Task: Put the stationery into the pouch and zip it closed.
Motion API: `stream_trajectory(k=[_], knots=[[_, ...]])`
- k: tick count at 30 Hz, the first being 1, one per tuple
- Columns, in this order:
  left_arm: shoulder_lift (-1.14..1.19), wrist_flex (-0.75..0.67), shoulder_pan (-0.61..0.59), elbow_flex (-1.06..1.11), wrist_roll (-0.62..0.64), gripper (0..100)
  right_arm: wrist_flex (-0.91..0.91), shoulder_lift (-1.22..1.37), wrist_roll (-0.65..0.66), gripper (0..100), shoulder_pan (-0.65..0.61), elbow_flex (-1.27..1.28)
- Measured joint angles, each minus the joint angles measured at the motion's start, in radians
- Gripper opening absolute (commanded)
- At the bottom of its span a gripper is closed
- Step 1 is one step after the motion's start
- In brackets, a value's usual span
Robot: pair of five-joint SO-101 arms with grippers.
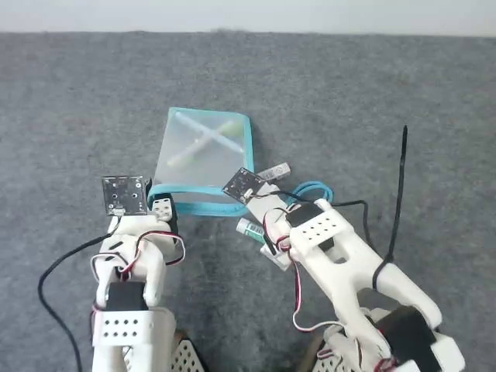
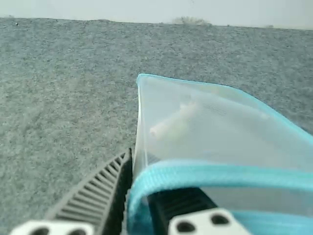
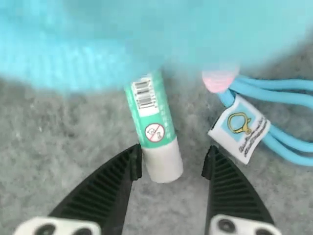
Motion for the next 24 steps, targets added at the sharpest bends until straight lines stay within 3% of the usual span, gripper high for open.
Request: stream_trajectory(k=[15, 24], knots=[[0.0, 0.0, 0.0, 0.0, 0.0, 1, -0.061, 0.0, -0.002, 19.5, 0.0, 0.002], [0.0, 0.0, 0.0, 0.0, 0.0, 1, -0.018, 0.0, 0.081, 19.9, 0.02, 0.017]])
